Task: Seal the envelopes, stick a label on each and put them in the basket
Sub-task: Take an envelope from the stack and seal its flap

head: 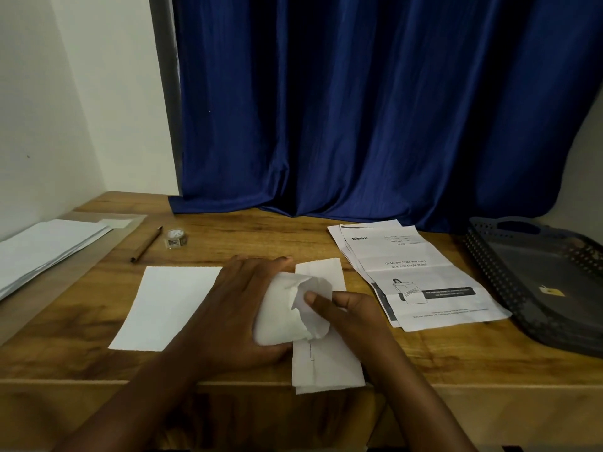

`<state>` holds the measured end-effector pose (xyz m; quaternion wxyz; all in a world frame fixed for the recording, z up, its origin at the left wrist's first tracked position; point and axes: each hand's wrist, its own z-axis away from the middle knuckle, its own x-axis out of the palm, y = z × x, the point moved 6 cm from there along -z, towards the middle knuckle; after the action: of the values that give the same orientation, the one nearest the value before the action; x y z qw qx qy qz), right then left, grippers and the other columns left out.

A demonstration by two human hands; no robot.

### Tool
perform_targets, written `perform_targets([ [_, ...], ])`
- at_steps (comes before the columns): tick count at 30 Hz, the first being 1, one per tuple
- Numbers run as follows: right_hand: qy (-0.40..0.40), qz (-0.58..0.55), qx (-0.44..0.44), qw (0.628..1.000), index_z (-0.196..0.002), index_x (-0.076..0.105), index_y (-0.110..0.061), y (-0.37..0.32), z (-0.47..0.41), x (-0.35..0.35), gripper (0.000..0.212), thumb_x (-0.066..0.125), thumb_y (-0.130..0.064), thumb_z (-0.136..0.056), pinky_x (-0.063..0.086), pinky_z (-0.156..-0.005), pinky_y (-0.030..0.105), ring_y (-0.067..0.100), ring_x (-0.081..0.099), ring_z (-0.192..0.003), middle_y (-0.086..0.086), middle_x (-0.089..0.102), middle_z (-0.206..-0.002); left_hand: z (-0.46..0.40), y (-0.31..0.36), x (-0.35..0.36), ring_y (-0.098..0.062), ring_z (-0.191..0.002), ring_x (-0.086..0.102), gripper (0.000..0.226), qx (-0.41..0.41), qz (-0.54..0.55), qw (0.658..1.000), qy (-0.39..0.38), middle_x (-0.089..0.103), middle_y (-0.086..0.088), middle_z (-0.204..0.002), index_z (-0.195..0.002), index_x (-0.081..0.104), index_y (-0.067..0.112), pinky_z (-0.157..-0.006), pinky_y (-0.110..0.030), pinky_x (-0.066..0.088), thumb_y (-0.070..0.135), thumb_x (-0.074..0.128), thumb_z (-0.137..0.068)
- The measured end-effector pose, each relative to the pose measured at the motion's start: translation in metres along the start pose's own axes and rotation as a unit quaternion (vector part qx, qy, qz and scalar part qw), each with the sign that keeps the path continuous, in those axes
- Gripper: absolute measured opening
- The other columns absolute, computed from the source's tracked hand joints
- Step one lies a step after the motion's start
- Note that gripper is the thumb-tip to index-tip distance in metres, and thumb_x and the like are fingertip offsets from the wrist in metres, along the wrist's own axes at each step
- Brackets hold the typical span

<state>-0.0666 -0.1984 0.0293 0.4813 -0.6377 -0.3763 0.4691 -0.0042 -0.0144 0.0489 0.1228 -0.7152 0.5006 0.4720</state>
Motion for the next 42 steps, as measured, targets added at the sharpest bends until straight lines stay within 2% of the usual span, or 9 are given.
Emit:
perform_targets([
  [4,0.06,0.0,-0.027,0.998,-0.097,0.079,-0.039,0.0,0.008,-0.031,0.017,0.062,-0.039,-0.095,0.051,-0.073,0.01,-0.001,0.069,-0.098,-0.018,0.076,-0.104,-0.002,-0.005,-0.008,-0.011,-0.134,0.036,0.113,-0.021,-0.023,0.999,0.045,0.038,0.009,-0.148,-0.153,0.021,0.036,-0.112,-0.036,0.024,0.082,0.07,-0.063],
  [6,0.082,0.062,-0.079,0.992,-0.122,0.064,-0.05,-0.012,0.012,-0.051,0.035,0.062,-0.024,-0.098,0.04,-0.086,0.004,-0.024,0.052,-0.111,-0.04,0.059,-0.123,-0.002,-0.009,-0.009,-0.014,-0.135,0.036,0.114,-0.027,-0.035,0.998,0.052,0.039,0.006,-0.149,-0.153,0.024,0.031,-0.115,-0.035,0.019,0.081,0.072,-0.063],
  [9,0.064,0.075,-0.083,0.992,-0.137,0.029,-0.064,-0.022,0.015,-0.075,0.072,0.07,-0.026,-0.091,0.046,-0.067,-0.001,-0.031,0.054,-0.092,-0.061,0.048,-0.102,-0.003,-0.01,-0.008,-0.017,-0.136,0.037,0.114,-0.022,-0.054,0.997,0.056,0.04,0.002,-0.149,-0.153,0.028,0.025,-0.121,-0.039,0.016,0.079,0.073,-0.063],
  [13,0.012,0.158,-0.086,0.984,-0.121,0.056,-0.051,-0.042,0.022,-0.095,0.047,0.07,-0.05,-0.076,0.054,-0.061,0.01,-0.002,0.073,-0.087,-0.034,0.071,-0.101,-0.003,-0.006,-0.009,-0.023,-0.134,0.041,0.112,-0.001,-0.084,0.994,0.07,0.044,-0.004,-0.146,-0.151,0.03,0.022,-0.121,-0.056,0.021,0.078,0.071,-0.064],
  [17,-0.034,0.242,-0.092,0.965,-0.104,0.069,-0.04,-0.052,0.026,-0.09,0.031,0.059,-0.057,-0.08,0.048,-0.065,0.004,-0.009,0.067,-0.09,-0.035,0.07,-0.098,-0.003,-0.004,-0.009,-0.026,-0.135,0.041,0.114,0.003,-0.111,0.992,0.066,0.044,-0.007,-0.146,-0.152,0.031,0.021,-0.119,-0.062,0.019,0.082,0.069,-0.063],
  [22,-0.067,0.326,-0.052,0.941,-0.099,0.067,-0.041,-0.043,0.019,-0.079,0.011,0.059,-0.047,-0.095,0.05,-0.074,0.019,-0.007,0.066,-0.092,-0.03,0.071,-0.097,-0.003,0.001,-0.012,-0.029,-0.133,0.045,0.113,0.006,-0.129,0.989,0.072,0.047,-0.009,-0.145,-0.149,0.032,0.022,-0.119,-0.064,0.018,0.08,0.073,-0.061],
  [29,-0.14,0.437,-0.01,0.888,-0.116,0.064,-0.034,-0.047,0.002,-0.068,0.028,0.059,-0.052,-0.095,0.051,-0.098,0.038,0.008,0.061,-0.111,-0.018,0.064,-0.121,-0.003,0.009,-0.015,-0.033,-0.131,0.049,0.113,0.021,-0.146,0.987,0.071,0.051,-0.013,-0.143,-0.147,0.029,0.024,-0.115,-0.069,0.022,0.074,0.079,-0.059],
  [37,-0.235,0.455,-0.021,0.859,-0.104,0.071,-0.031,-0.076,-0.026,-0.045,0.018,0.068,-0.044,-0.093,0.056,-0.084,0.035,0.006,0.067,-0.088,-0.012,0.074,-0.097,-0.004,0.008,-0.012,-0.031,-0.131,0.048,0.109,0.033,-0.151,0.986,0.062,0.05,-0.011,-0.143,-0.149,0.033,0.022,-0.116,-0.069,0.02,0.077,0.073,-0.063],
  [42,-0.085,0.505,-0.086,0.855,-0.089,0.063,-0.035,-0.092,-0.048,-0.03,0.046,0.084,-0.064,-0.059,0.048,-0.067,0.03,0.003,0.058,-0.082,-0.016,0.064,-0.091,-0.005,0.008,-0.01,-0.03,-0.132,0.046,0.108,0.042,-0.147,0.986,0.061,0.049,-0.01,-0.142,-0.15,0.037,0.02,-0.117,-0.067,0.018,0.076,0.071,-0.064],
])
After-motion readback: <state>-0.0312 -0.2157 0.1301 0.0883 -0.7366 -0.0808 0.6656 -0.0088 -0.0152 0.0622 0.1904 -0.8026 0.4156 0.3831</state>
